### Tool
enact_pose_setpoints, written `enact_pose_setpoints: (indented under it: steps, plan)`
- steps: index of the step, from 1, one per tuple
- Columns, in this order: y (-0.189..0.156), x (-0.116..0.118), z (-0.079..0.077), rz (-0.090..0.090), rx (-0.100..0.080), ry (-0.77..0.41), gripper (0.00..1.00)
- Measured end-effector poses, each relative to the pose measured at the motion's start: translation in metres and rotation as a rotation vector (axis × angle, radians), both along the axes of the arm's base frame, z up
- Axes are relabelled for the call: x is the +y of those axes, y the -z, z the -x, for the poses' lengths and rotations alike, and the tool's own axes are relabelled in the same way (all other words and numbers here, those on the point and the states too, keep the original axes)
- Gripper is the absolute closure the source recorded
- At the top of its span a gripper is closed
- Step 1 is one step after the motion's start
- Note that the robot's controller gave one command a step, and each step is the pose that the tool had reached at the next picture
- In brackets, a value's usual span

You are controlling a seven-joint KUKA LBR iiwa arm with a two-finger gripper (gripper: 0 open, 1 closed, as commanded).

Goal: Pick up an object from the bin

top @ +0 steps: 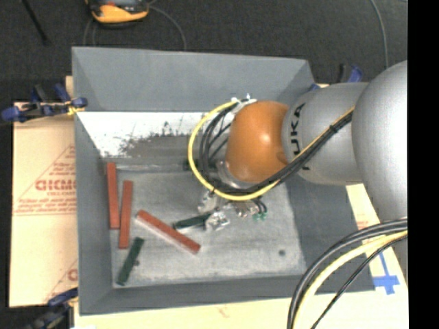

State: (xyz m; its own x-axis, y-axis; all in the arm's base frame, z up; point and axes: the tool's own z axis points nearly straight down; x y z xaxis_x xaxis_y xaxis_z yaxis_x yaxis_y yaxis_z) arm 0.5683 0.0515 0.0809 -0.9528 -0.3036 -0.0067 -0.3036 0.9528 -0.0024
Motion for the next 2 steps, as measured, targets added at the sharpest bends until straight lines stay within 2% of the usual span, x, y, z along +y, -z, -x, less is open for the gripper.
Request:
enact_pose_setpoints:
  steps: [2]
  plan:
    - [-0.0023,-0.0003,0.0015,0.0,0.001,0.001,1.0]
